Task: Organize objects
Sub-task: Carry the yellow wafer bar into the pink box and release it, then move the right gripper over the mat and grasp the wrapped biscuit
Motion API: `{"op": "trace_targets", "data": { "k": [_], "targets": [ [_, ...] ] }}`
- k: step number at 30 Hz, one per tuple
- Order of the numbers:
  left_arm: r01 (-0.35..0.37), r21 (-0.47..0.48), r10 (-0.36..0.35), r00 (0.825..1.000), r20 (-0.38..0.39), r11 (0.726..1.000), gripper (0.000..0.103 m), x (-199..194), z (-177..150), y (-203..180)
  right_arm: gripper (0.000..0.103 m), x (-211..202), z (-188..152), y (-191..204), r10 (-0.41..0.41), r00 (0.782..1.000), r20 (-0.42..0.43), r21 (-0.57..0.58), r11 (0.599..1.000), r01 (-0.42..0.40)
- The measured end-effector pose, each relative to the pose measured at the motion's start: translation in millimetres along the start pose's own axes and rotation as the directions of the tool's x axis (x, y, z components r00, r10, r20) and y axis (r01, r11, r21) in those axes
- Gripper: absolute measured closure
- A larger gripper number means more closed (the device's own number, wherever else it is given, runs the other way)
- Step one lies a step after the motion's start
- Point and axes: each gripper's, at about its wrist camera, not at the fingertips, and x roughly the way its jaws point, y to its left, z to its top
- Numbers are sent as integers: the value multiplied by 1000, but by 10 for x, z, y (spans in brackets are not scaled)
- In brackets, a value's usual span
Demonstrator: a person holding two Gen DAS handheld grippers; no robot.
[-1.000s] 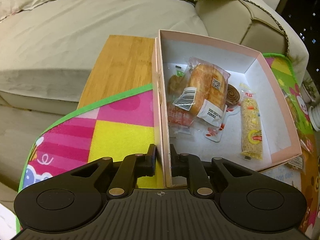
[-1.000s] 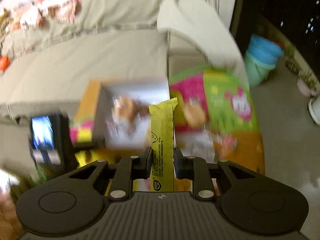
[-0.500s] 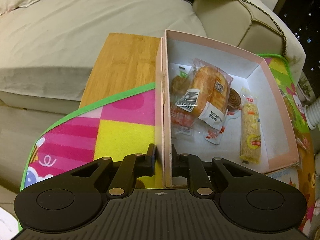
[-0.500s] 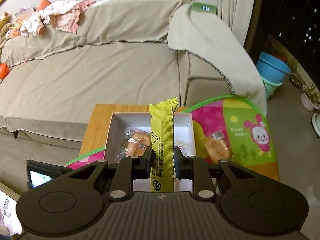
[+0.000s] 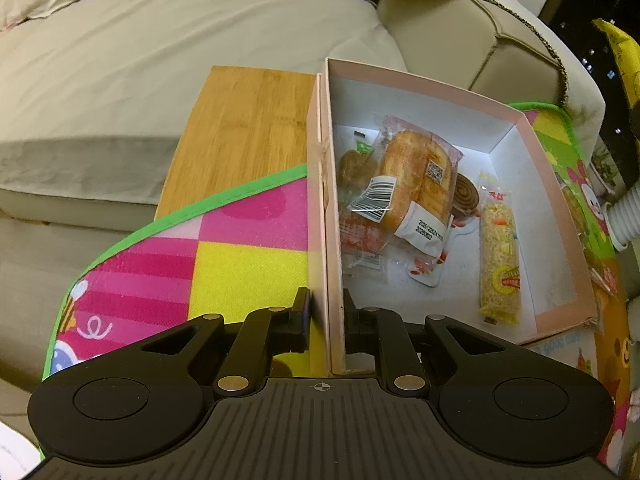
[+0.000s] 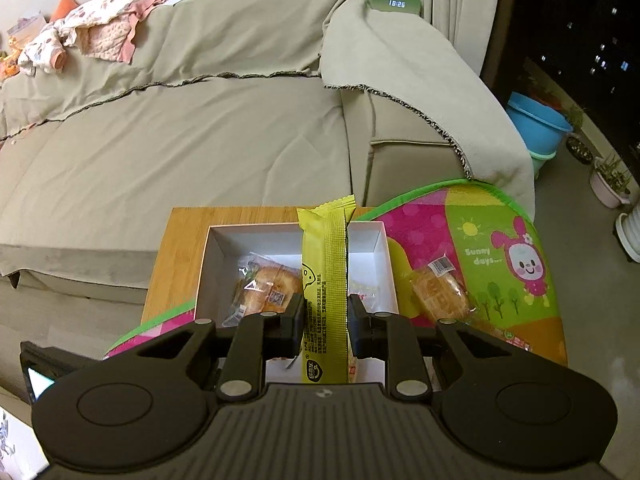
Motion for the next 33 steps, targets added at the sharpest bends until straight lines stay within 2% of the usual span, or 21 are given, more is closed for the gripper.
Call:
{"op": "trace_targets", "data": {
  "k": [7, 11, 18, 24, 26, 29, 33],
  "targets": [
    [2, 1, -2, 1000, 2, 1000, 87, 2, -9, 5, 75, -51, -53, -196, -29, 999, 43, 29, 999, 27],
    [-3, 4, 3, 1000, 2, 1000, 87, 6, -9, -3, 66, -67, -176, -456, -65, 997, 34, 35, 997, 64],
    [-19, -1, 19, 1000, -3, 1000, 88, 22, 3, -27, 61, -22, -534, -849, -112, 993, -49, 49, 992, 114],
    [-41, -25, 41, 999, 5, 999, 90, 46, 35, -29, 44, -37, -875, -1059, -130, 986, -100, 5, 991, 131],
    [-53, -21, 53, 999, 9, 998, 91, 64, 47, -45, 31, -17, -1027, -1142, -127, 983, -132, -18, 992, 126],
    [-72, -11, 72, 997, 13, 997, 92, 78, 35, -71, 30, 72, -1290, -1250, -134, 971, -199, -65, 990, 124],
    [-103, -19, 103, 995, 14, 995, 93, 112, 25, -98, 30, 269, -1669, -1382, -138, 944, -300, -102, 988, 113]
  ]
}}
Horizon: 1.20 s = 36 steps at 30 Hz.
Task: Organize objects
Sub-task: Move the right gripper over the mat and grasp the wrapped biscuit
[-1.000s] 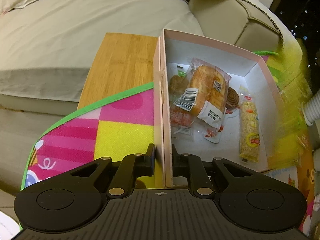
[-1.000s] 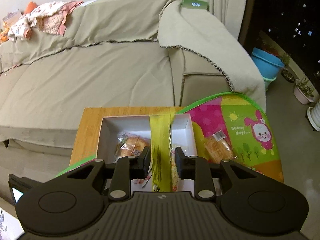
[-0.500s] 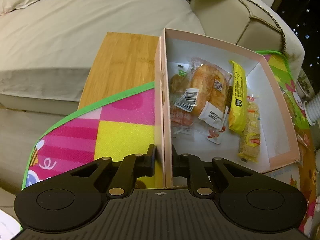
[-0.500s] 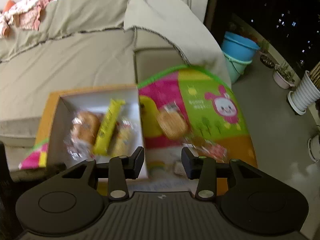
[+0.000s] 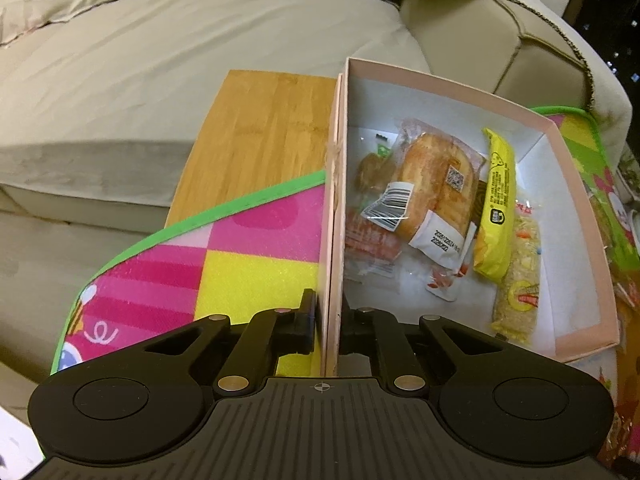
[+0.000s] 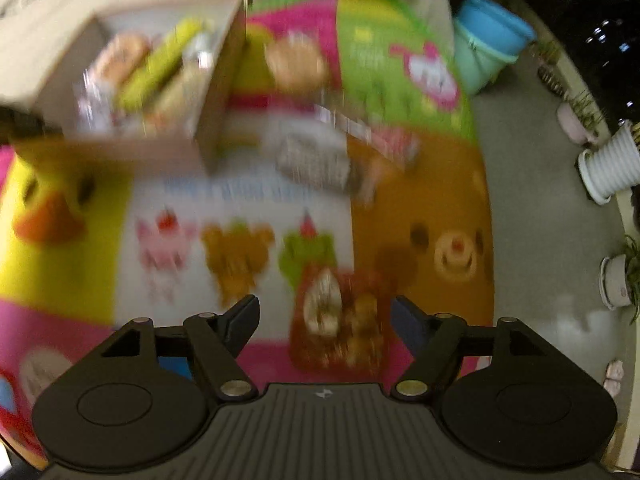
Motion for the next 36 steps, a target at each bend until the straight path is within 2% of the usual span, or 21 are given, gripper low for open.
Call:
{"op": "trace_targets", "data": {
  "k": [4, 9, 13, 16, 22, 24, 26, 30, 34, 36],
  "targets": [
    [-41, 16, 41, 999, 20, 999, 93, 13, -13, -77, 26, 237, -138, -129, 31, 999, -37, 7, 1000, -31],
    [-95, 2, 95, 994, 46, 996, 92, 19, -29, -145, 22, 348, -108, -292, 58, 998, 19, -58, 997, -57],
    [-131, -28, 132, 990, 47, 991, 91, 29, -5, -190, 22, 401, 108, -410, 98, 993, 69, -130, 987, -89],
    [-145, -50, 147, 988, 49, 988, 90, 37, 0, -207, 22, 455, 322, -440, 102, 987, 120, -186, 979, -79],
    [-146, -71, 150, 988, 45, 987, 90, 24, -16, -179, 22, 541, 674, -296, 235, 957, 170, -386, 909, -155],
    [-148, -80, 152, 987, 44, 986, 90, 31, -13, -177, 22, 590, 754, -273, 280, 945, 169, -414, 890, -190],
    [-145, -89, 149, 988, 45, 985, 90, 34, -15, -167, 22, 689, 842, -257, 312, 938, 152, -423, 878, -224],
    [-134, -86, 138, 989, 50, 987, 90, 33, -23, -150, 22, 789, 913, -240, 308, 941, 144, -436, 873, -219],
    [-133, -98, 138, 989, 54, 986, 90, 30, -34, -145, 22, 805, 937, -358, 352, 933, 78, -348, 886, -306],
    [-132, -110, 138, 989, 56, 985, 90, 28, -39, -141, 22, 749, 867, -351, 388, 921, 44, -319, 879, -355]
  ]
}}
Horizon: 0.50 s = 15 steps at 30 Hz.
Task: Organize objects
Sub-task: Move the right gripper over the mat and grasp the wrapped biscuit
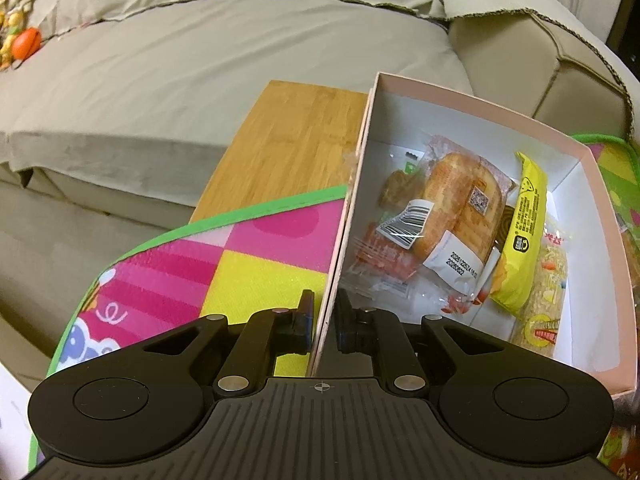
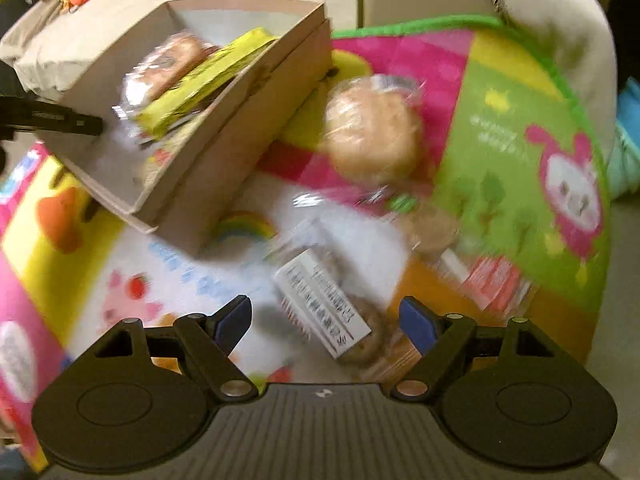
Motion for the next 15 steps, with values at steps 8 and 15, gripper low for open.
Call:
{"op": "trace_targets", "data": {
  "k": [8, 15],
  "targets": [
    [-1, 8, 1, 1000, 1, 1000, 90, -10, -1, -12, 22, -210, -95, 274, 36, 998, 47, -29, 999, -35],
    [1, 21, -1, 1000, -1, 1000, 91, -18, -7, -18, 38, 48, 32, 218, -60, 998, 22, 30, 998, 59]
  ]
}}
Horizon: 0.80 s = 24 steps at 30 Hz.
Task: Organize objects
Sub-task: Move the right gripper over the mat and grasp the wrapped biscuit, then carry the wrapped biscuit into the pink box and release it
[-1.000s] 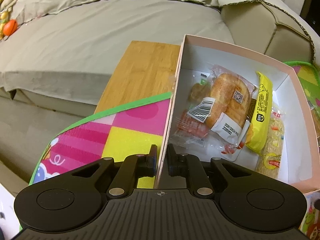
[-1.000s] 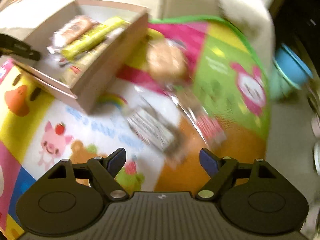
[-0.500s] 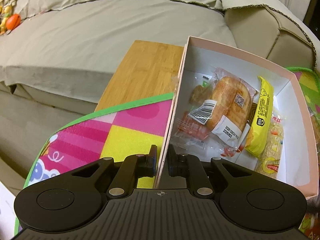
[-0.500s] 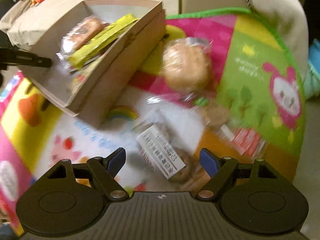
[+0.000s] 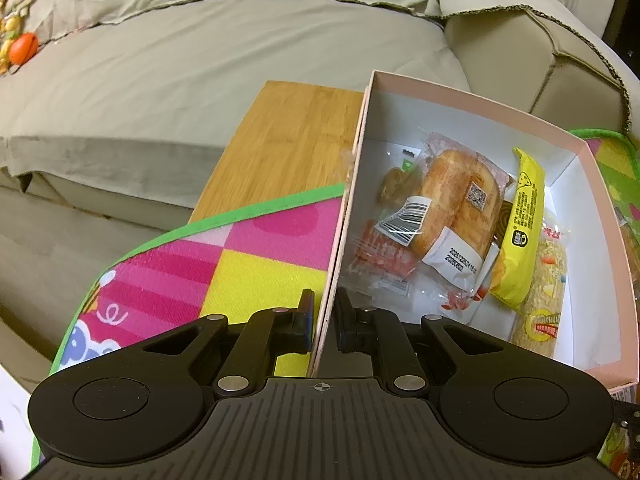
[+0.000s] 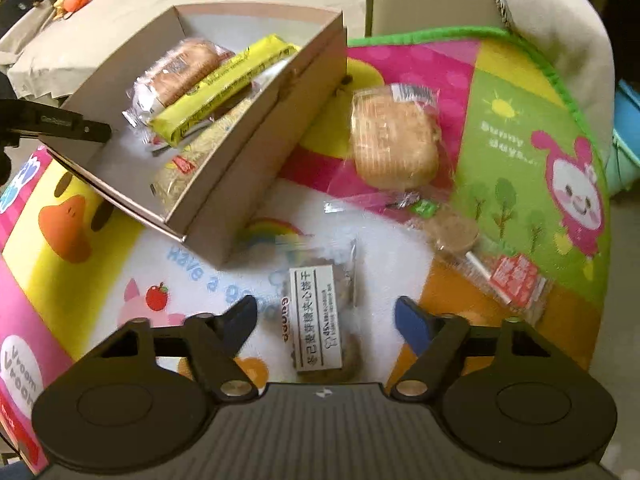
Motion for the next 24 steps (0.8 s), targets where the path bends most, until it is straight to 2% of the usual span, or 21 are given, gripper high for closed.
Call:
{"op": "trace_targets", "data": {
  "k": [1, 2, 3, 4, 7, 17, 24],
  "targets": [
    [1, 5, -1, 1000, 0, 1000, 91, -2, -3, 0, 42, 4, -15, 25, -8, 1000, 0, -4, 1000, 8],
    [2, 9, -2, 1000, 0, 1000, 91, -2, -3, 3, 53, -14, -32, 66, -18, 1000, 5, -13, 1000, 18],
    [6, 14, -6, 1000, 1, 1000, 91, -3, -6, 9, 57, -29, -47, 114, -22, 1000, 3, -23, 1000, 22],
    [10, 18, -10, 1000, 1, 1000, 91, 1, -9, 11, 65, -54, -70, 152, -24, 1000, 1, -22, 999, 24],
    [27, 28, -27, 1000, -2, 999, 91, 1, -19, 32, 68, -132, -131, 247, -12, 1000, -21, 20, 1000, 13],
    [53, 83, -52, 999, -16, 995, 92, 26, 16, 32, 70, -768, -231, 670, -70, 996, -55, 129, 989, 76],
    [87, 78, -84, 996, -36, 993, 92, 21, 10, 92, 70, -1505, 14, 1059, -110, 994, 20, 216, 971, 103]
  ]
}}
